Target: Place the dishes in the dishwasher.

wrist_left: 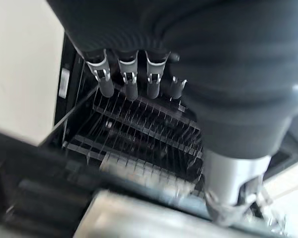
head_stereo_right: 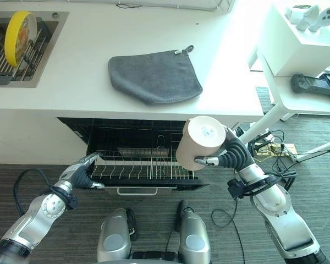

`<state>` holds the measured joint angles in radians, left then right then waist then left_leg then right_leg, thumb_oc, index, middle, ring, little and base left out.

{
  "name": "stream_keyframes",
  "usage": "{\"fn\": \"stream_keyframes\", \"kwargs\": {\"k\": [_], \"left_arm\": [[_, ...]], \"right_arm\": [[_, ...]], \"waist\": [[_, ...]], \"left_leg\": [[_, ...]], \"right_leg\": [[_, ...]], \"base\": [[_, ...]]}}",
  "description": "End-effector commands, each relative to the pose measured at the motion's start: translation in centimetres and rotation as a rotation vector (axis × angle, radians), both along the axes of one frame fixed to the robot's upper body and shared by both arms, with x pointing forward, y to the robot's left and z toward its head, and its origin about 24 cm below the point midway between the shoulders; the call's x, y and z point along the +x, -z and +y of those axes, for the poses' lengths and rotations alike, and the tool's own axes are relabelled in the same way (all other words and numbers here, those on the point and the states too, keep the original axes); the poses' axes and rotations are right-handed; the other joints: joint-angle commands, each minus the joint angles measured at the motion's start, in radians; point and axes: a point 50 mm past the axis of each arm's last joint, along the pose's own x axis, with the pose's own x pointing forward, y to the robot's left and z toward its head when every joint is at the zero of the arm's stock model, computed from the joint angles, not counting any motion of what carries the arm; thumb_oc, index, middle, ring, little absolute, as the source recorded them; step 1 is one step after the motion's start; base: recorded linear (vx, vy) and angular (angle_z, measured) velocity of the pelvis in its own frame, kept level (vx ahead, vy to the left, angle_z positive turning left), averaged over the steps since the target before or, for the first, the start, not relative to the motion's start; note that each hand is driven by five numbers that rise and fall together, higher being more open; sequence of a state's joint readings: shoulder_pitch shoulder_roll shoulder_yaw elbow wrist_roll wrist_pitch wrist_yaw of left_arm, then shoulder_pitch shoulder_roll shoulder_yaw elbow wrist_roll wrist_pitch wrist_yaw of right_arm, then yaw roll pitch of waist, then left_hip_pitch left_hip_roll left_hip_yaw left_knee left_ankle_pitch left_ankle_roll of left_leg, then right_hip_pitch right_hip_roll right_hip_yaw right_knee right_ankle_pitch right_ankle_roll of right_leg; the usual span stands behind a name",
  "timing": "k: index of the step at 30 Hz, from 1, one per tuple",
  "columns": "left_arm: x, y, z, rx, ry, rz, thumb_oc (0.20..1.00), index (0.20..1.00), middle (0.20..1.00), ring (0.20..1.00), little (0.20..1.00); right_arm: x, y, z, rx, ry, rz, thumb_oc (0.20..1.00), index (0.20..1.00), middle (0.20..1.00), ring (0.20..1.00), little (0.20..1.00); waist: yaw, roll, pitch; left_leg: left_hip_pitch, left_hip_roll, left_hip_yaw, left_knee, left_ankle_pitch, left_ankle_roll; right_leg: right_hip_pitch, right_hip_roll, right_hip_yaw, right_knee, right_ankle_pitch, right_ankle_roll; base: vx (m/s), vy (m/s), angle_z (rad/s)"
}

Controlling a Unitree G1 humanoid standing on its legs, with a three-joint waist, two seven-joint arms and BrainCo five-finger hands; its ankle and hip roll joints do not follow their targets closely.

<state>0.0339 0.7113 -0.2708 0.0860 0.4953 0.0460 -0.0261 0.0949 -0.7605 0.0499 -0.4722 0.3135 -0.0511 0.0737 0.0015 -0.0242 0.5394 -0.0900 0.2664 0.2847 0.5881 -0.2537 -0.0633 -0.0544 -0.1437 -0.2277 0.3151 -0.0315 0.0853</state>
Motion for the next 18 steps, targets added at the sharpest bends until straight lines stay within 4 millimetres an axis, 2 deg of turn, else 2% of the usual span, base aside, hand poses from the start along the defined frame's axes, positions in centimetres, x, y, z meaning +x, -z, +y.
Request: {"fn": "stream_keyframes", "kwargs": {"k": [1,5,12,18], "left_arm": [[-1.4,1.0,0.6,0.089,0.024,0.095,1.000,1.000,1.000,1.000,1.000],[-2.3,3.1,1.1,0.139,0.030,0.262,1.000,1.000,1.000,1.000,1.000],[-4.1,7.2,1.3,0.121,-0.028,0.549,1.000,1.000,1.000,1.000,1.000],[-5.6,8.5,1.4,0.158,-0.026,0.654,1.000,1.000,1.000,1.000,1.000]], "right_arm": [[-0.8,-2.3,0.4,0.013,-0.042,-0.120,0.200,0.200,0.200,0.200,0.200],[-0.7,-2.3,0.3,0.012,-0.054,-0.121,0.200,0.200,0.200,0.200,0.200],[-0.5,-2.6,0.5,0.007,-0.072,-0.145,0.200,0.200,0.200,0.200,0.200],[-0.6,-2.7,0.1,-0.009,-0.071,-0.134,0.200,0.200,0.200,0.200,0.200]], "waist": [[0.000,-0.029,-0.077],[-0.006,-0.037,-0.072],[-0.016,-0.051,-0.061],[-0.016,-0.049,-0.062]], "left_leg": [[-0.182,0.086,-0.148,-0.037,0.288,-0.105],[-0.194,0.087,-0.156,-0.015,0.279,-0.104],[-0.226,0.095,-0.166,0.026,0.260,-0.098],[-0.224,0.097,-0.162,0.025,0.257,-0.099]], "right_leg": [[0.104,-0.043,0.044,-0.069,0.050,0.047],[0.101,-0.044,0.046,-0.063,0.053,0.051],[0.106,-0.047,0.047,-0.075,0.056,0.055],[0.131,-0.047,0.038,-0.106,0.059,0.058]], "base": [[0.09,-0.007,-0.01],[0.03,-0.012,0.00],[0.00,-0.017,0.00],[0.01,-0.008,-0.01]]}}
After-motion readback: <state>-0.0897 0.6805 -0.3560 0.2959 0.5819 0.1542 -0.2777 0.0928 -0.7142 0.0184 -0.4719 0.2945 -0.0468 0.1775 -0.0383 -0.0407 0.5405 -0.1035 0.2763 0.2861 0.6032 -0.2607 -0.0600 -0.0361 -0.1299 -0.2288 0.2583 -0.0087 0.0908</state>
